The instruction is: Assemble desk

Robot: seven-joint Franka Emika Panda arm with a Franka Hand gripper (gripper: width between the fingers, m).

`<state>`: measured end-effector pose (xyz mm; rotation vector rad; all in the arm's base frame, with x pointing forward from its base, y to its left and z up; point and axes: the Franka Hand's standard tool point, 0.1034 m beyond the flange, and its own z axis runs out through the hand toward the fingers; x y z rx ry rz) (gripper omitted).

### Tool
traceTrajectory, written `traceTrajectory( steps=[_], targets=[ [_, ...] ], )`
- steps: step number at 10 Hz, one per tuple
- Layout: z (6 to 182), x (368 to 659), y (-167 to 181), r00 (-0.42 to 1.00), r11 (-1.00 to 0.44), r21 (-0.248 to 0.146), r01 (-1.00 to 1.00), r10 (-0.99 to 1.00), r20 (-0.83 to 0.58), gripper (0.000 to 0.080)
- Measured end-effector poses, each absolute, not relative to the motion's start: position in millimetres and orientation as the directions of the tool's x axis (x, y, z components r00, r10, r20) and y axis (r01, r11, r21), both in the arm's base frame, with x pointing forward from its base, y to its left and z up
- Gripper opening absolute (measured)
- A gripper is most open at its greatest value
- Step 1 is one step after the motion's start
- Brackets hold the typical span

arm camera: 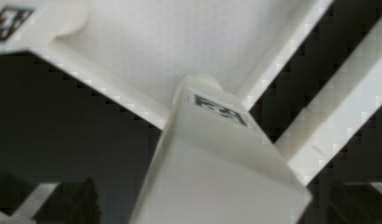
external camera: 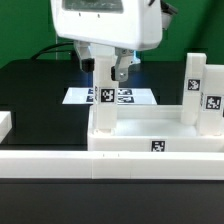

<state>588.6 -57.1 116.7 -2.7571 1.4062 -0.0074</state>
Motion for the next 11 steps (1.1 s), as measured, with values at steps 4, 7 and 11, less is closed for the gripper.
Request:
traceTrajectory(
  steps=[4,7,11],
  targets=[
    [115.3,589.1,-56.3,0.855,-0.854,-0.042,-0.518,-0.519,0.012,0.0648],
    [115.5,589.5,-57.0,0.944,-0.944,-0.030,-0.329,-0.329,0.024,0.0648],
    [113.0,590.8,-52.1,0.999,-1.000,0.027,0.005,0.006,0.044,0.0648]
  ],
)
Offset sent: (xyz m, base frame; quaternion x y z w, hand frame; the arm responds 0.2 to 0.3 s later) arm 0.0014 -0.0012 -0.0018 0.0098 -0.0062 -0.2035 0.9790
